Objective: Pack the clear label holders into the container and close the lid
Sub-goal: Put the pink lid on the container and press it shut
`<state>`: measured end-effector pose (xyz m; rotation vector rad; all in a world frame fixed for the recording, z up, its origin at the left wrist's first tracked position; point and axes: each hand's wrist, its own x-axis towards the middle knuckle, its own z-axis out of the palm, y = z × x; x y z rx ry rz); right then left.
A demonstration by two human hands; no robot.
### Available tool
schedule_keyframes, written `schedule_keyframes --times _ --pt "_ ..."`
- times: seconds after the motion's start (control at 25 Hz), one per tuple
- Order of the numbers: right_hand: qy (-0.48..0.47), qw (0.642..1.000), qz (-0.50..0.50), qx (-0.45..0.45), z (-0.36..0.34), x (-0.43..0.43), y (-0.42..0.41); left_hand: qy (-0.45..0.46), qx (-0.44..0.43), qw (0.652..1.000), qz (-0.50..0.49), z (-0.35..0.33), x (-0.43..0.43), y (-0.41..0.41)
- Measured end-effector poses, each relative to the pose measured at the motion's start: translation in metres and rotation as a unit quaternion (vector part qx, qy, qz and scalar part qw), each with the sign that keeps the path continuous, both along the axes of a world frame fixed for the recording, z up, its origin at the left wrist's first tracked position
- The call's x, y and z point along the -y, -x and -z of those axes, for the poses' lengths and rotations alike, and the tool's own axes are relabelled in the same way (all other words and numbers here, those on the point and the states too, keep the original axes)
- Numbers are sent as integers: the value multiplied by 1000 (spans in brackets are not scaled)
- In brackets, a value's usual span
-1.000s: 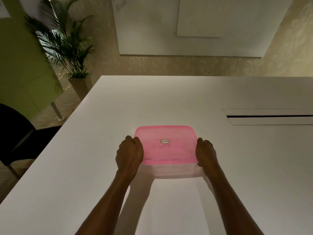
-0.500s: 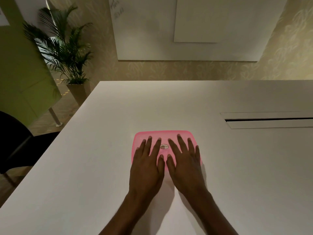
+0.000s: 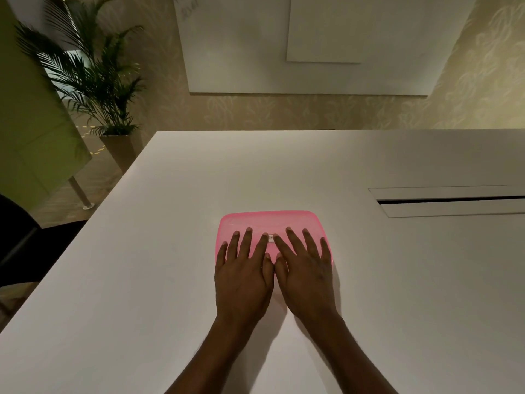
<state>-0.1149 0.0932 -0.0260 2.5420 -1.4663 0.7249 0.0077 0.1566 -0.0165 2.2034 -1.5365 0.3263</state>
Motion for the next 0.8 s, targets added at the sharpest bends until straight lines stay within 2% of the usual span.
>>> schedule_keyframes --times 0.4,0.64,0.8 --pt "-13 1000 -5 -15 -1 80 -38 15 -6 1000 -9 3 78 -35" --pt "2 997 14 70 4 104 -56 21 4 1000 -23 2 98 -46" --pt "40 995 18 84 14 106 -56 31 4 999 -24 -2 95 -46"
